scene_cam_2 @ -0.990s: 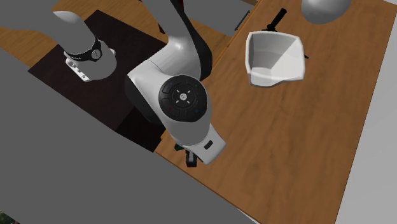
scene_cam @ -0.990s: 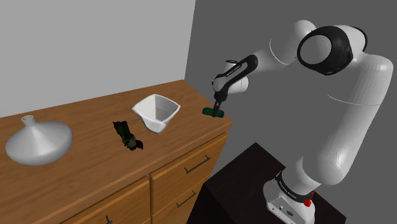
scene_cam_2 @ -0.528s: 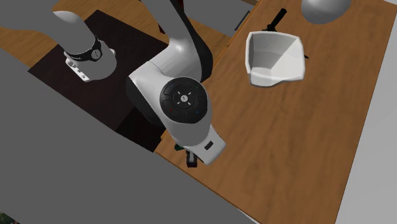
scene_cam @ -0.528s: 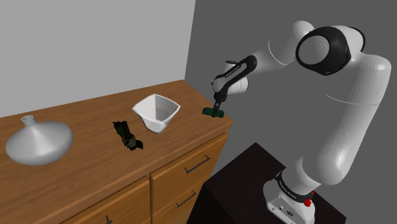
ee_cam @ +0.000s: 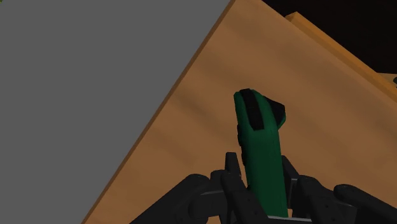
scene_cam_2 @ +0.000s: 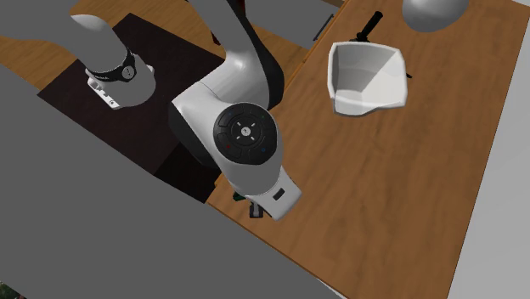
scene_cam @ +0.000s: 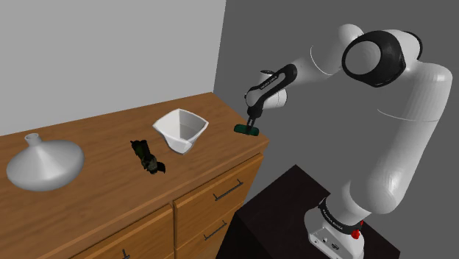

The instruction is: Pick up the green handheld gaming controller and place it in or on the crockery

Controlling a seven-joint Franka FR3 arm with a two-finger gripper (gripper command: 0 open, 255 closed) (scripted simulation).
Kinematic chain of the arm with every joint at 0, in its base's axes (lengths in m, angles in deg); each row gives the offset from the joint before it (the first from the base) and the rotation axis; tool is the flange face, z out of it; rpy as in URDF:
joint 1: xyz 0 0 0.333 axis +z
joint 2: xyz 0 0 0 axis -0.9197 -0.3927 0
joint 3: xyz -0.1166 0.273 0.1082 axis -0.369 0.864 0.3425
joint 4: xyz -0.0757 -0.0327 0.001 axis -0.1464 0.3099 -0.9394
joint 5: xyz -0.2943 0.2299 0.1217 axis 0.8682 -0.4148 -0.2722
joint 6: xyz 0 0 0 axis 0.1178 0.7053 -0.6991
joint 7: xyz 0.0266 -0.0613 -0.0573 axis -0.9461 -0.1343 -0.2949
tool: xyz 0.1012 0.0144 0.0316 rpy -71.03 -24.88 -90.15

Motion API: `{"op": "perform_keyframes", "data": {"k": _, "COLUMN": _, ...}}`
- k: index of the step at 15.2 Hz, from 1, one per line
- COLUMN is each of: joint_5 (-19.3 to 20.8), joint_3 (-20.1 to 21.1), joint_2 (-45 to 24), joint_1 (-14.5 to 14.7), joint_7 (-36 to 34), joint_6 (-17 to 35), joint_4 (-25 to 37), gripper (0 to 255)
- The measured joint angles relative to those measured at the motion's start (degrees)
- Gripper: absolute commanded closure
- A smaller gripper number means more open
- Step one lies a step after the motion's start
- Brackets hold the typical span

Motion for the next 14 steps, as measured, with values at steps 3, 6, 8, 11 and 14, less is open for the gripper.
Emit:
{"op": "perform_keyframes", "data": {"k": 3, "joint_5": 0.1, "joint_3": -0.1, "joint_2": 0.3, "joint_1": 0.0, "joint_7": -0.1, "joint_6": -0.2, "joint_4": -0.1, "gripper": 255}}
{"op": "perform_keyframes", "data": {"k": 6, "joint_5": 0.8, "joint_3": -0.4, "joint_2": 2.0, "joint_1": 0.3, "joint_7": -0.6, "joint_6": -2.1, "joint_4": 0.1, "gripper": 255}}
{"op": "perform_keyframes", "data": {"k": 8, "joint_5": 1.4, "joint_3": -0.7, "joint_2": 3.4, "joint_1": 0.4, "joint_7": -0.9, "joint_6": -3.2, "joint_4": 0.0, "gripper": 255}}
{"op": "perform_keyframes", "data": {"k": 11, "joint_5": 2.2, "joint_3": -1.0, "joint_2": 5.2, "joint_1": 0.7, "joint_7": -1.6, "joint_6": -5.3, "joint_4": 0.2, "gripper": 255}}
{"op": "perform_keyframes", "data": {"k": 14, "joint_5": 2.9, "joint_3": -1.3, "joint_2": 7.1, "joint_1": 0.9, "joint_7": -2.0, "joint_6": -7.4, "joint_4": 0.5, "gripper": 255}}
